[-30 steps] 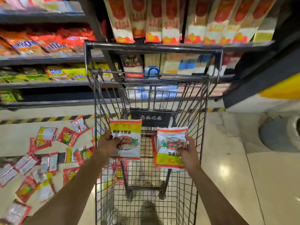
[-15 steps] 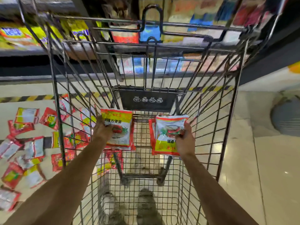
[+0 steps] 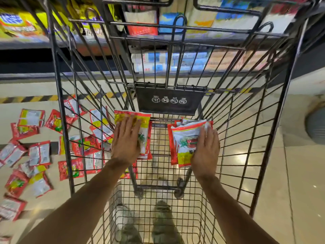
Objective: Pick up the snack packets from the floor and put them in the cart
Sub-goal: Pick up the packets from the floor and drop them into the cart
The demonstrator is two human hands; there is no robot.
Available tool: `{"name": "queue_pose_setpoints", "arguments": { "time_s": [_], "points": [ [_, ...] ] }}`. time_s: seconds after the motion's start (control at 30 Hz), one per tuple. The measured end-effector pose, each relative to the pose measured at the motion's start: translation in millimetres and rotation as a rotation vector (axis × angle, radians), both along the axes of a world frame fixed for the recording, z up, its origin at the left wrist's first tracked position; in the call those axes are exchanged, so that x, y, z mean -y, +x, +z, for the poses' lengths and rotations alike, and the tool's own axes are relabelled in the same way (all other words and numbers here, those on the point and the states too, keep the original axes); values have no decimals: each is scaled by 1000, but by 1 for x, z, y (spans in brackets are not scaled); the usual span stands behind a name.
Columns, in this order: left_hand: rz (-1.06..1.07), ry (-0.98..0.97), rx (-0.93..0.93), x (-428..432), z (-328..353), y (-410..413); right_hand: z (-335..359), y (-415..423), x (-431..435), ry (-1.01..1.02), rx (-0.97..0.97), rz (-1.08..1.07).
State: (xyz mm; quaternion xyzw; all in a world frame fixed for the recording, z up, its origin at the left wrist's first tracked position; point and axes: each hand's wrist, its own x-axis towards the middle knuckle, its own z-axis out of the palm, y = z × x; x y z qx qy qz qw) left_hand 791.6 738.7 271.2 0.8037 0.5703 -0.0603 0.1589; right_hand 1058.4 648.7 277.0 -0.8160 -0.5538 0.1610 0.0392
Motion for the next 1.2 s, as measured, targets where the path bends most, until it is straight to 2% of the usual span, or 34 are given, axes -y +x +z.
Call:
{"name": "queue_pose_setpoints", "arguments": {
  "time_s": [0.17,0.4,0.63,0.77,0.97,1.07,1.2],
  "points": [
    [85,-90,-52,5,-9,-6,-12,1,9,-78,19,167],
    [87,-136,-96,5,-18,-12,-31,1,2,-90,70,63],
    [75,-173,-65,7,4,-14,-18,5,-10,-204,-26,23],
    [123,-178,-16,12,49,-10,26,6,-7,-124,-72,63],
    [52,-31,28,24,174,-15,134,-13,-5,-82,-28,230],
    [27,36,39,40,230,-31,201,-31,-9,-43,-6,312],
    [94,137,2,71,293,-79,276,-70,-10,16,16,440]
  ]
}}
